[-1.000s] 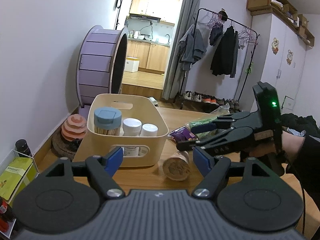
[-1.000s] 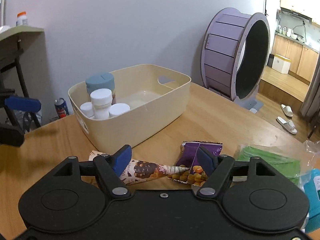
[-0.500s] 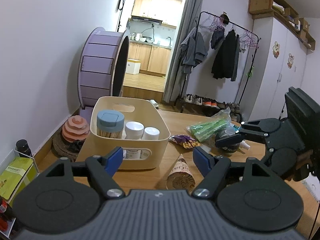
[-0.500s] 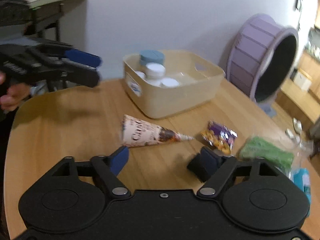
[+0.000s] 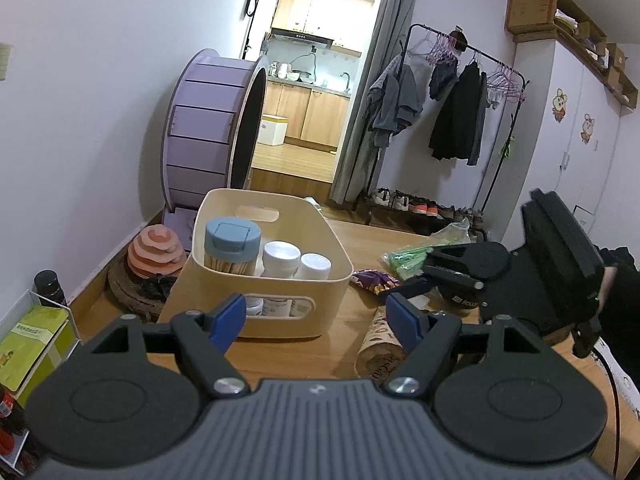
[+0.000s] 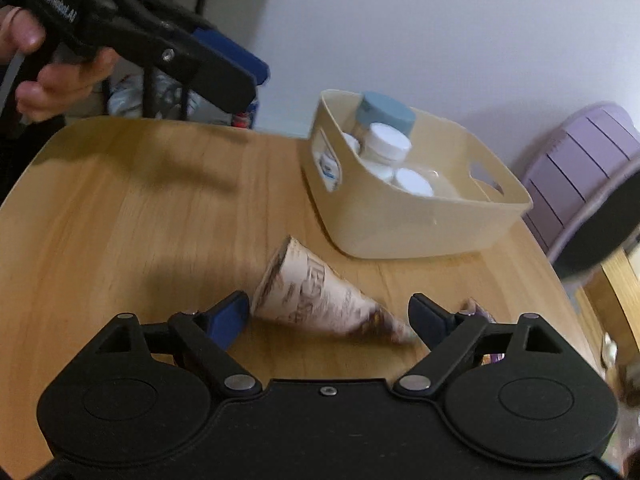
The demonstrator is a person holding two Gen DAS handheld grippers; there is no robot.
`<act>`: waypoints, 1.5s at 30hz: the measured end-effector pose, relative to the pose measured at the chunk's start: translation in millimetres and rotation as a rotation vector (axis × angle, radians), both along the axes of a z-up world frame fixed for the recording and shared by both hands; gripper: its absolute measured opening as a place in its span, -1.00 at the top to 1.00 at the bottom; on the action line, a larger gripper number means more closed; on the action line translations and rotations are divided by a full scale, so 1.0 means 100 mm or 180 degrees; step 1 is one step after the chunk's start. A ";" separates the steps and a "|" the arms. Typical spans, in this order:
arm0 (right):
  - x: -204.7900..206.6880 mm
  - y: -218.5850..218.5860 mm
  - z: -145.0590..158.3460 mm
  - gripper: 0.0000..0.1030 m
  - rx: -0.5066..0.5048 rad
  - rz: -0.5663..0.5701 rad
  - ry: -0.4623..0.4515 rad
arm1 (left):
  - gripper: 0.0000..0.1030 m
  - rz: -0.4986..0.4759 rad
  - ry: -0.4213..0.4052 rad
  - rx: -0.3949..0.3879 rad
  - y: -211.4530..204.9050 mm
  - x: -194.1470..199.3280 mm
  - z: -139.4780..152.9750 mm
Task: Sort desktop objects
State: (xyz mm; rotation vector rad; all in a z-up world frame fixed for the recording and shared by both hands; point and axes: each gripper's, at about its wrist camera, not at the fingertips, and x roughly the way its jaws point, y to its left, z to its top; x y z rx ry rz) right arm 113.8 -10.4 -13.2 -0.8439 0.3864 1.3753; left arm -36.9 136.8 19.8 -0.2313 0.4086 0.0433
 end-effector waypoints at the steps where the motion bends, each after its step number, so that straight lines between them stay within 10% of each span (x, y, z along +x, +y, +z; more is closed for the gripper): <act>1: 0.01 0.02 -0.01 -0.68 -0.0003 0.0056 -0.0005 | -0.48 -0.0001 0.0006 -0.0002 0.00 0.01 0.00; 24: -0.09 -0.45 0.13 -0.54 0.0028 -0.0585 0.0889 | -0.48 -0.0085 0.0038 -0.0020 -0.02 -0.01 -0.01; 33: -0.14 -0.53 0.15 -0.71 -0.0128 -0.0253 0.0362 | -0.48 -0.0093 0.0058 -0.0014 -0.04 0.02 -0.03; 39: 0.12 -0.36 -0.01 -0.56 -0.0170 -0.0383 0.0734 | -0.48 -0.0104 0.0074 -0.0003 -0.04 0.03 -0.04; 45: 0.12 -0.35 -0.06 0.35 0.0116 -0.0549 0.0888 | -0.48 -0.0100 0.0065 -0.0036 -0.04 0.03 -0.03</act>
